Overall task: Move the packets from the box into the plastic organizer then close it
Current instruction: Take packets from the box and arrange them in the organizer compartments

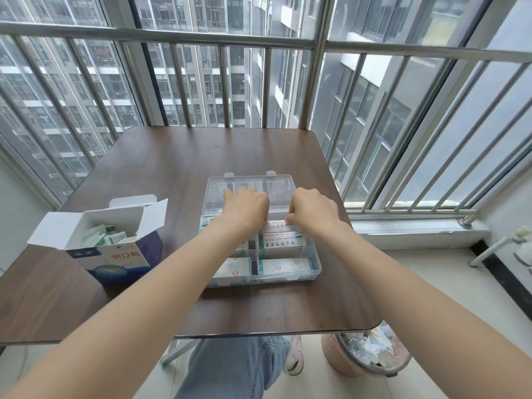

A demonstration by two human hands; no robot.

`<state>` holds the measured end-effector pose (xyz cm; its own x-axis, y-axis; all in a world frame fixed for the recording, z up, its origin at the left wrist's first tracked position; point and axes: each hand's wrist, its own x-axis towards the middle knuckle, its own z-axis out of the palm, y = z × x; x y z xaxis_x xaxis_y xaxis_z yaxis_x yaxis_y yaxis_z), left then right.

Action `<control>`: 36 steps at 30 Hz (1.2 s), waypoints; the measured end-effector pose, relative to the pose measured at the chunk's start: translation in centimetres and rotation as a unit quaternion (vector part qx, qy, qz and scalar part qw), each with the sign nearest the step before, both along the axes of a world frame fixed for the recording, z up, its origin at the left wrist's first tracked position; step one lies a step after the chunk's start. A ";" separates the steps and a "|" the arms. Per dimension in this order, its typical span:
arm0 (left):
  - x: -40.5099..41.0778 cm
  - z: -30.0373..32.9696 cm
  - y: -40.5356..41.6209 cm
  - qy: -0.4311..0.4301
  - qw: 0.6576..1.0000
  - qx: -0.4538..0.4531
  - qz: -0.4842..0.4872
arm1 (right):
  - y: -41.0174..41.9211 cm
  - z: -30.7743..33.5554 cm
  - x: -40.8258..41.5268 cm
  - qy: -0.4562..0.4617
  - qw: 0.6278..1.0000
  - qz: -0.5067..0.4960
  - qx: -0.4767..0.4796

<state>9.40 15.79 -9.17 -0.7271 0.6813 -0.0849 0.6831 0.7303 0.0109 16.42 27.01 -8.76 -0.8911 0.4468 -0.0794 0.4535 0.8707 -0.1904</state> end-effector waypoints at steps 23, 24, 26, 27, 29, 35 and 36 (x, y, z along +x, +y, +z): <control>4.4 6.9 -14.6 0.032 0.968 0.250 0.024 | -10.7 6.6 3.7 0.228 0.949 0.136 -0.171; 4.0 6.8 -16.0 0.043 0.973 0.226 0.032 | -12.2 6.6 3.5 0.220 0.948 0.161 -0.166; 2.9 6.3 -18.7 0.047 0.984 0.166 0.052 | -14.7 6.3 2.9 0.201 0.946 0.201 -0.158; 2.2 6.2 -20.1 0.041 0.988 0.137 0.063 | -16.0 6.0 2.4 0.190 0.946 0.214 -0.154; 1.3 5.7 -22.3 0.011 0.994 0.077 0.081 | -17.6 5.4 1.5 0.166 0.949 0.226 -0.144; -0.2 5.0 -25.9 -0.052 0.994 0.050 0.080 | -20.2 4.0 0.3 0.164 0.954 0.173 -0.184; -0.2 4.9 -26.2 -0.053 0.994 0.070 0.070 | -20.3 4.0 0.5 0.177 0.950 0.163 -0.199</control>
<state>9.18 -10.39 -4.24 -0.8079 0.5842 -0.0780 0.5640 0.8047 0.1855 16.91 6.68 -4.79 -0.9794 0.1399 0.1458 0.0188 0.7815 -0.6236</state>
